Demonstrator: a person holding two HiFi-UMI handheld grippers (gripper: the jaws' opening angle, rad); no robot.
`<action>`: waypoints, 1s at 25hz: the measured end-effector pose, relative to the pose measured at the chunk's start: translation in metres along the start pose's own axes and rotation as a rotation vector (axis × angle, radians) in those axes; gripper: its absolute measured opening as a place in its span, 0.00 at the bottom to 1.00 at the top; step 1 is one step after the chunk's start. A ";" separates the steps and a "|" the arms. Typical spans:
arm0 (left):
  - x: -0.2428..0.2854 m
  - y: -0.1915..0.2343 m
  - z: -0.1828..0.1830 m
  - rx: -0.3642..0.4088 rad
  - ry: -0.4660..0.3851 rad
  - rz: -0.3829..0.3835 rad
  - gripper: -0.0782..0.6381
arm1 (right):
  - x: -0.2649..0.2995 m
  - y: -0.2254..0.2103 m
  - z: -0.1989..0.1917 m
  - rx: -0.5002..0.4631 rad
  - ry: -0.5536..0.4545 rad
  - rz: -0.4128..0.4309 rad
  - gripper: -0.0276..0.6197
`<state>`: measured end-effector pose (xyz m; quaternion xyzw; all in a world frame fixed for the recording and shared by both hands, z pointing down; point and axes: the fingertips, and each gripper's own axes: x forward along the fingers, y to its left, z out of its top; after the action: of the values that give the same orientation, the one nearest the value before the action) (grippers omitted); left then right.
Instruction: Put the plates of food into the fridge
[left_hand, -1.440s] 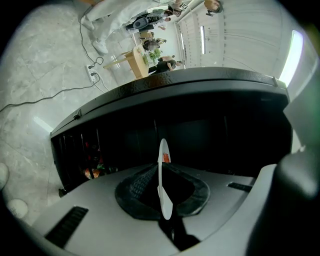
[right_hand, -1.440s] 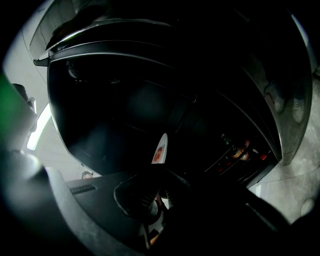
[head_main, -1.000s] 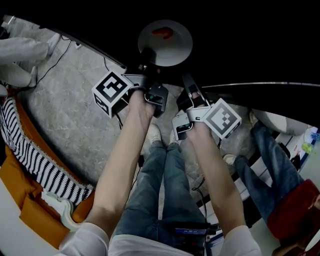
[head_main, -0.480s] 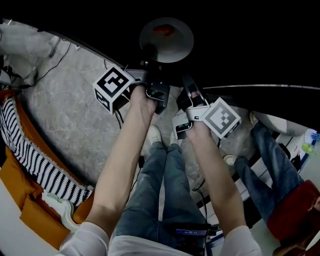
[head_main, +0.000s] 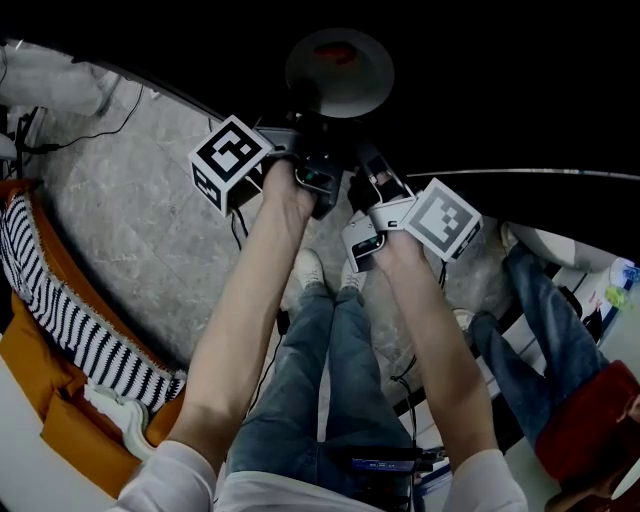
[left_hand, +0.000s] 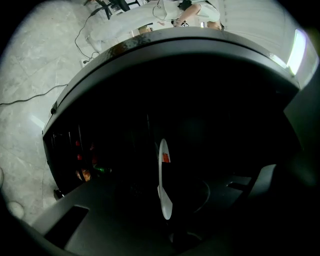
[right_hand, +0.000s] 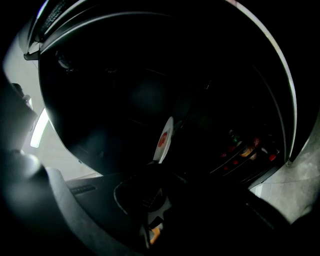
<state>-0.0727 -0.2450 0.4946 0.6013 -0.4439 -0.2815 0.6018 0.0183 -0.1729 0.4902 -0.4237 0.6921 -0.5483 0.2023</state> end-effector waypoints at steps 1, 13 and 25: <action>0.001 0.000 0.000 0.001 0.004 -0.002 0.13 | 0.001 0.000 0.000 0.003 0.011 0.004 0.06; 0.006 -0.006 -0.002 0.011 0.034 -0.008 0.13 | 0.013 0.013 -0.007 -0.016 0.073 0.053 0.06; 0.015 -0.007 -0.016 -0.023 0.094 -0.031 0.13 | 0.022 0.013 -0.004 -0.003 0.098 0.088 0.06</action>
<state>-0.0510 -0.2516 0.4922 0.6138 -0.4024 -0.2672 0.6245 -0.0021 -0.1875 0.4833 -0.3657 0.7201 -0.5577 0.1916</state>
